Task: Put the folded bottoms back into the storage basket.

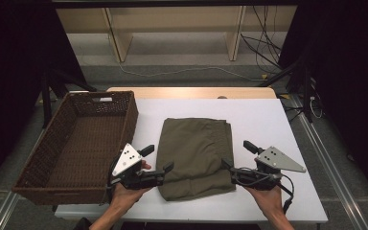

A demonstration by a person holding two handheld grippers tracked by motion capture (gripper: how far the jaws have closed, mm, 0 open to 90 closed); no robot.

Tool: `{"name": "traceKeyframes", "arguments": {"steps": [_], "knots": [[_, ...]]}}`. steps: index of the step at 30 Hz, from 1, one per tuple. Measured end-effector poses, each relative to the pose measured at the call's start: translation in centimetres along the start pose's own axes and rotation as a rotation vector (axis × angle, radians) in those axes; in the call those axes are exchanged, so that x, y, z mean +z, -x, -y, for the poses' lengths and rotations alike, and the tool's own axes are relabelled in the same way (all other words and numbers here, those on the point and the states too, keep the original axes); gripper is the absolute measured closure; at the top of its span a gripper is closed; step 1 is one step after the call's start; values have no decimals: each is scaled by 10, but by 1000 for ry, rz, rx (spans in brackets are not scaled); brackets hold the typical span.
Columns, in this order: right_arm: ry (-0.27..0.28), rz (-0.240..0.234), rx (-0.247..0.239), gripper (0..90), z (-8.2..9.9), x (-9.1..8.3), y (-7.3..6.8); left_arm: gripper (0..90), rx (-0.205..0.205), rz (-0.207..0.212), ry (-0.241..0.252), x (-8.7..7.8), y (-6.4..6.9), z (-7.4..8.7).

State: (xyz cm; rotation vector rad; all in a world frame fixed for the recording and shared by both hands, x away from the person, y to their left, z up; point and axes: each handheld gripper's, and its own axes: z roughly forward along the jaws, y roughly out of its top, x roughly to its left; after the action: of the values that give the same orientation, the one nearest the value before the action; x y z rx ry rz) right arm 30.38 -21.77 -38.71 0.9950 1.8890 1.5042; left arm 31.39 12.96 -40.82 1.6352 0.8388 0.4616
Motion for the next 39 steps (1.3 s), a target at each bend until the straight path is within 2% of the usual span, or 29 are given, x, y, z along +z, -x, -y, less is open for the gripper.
{"name": "traceKeyframes", "arguments": {"steps": [24, 39], "knots": [[0, 7, -3, 128, 0, 1, 1, 148, -9, -8, -10, 1, 0, 0], [-11, 20, -4, 128, -2, 4, 6, 147, -39, -42, -73, 5, -3, 1]]}}
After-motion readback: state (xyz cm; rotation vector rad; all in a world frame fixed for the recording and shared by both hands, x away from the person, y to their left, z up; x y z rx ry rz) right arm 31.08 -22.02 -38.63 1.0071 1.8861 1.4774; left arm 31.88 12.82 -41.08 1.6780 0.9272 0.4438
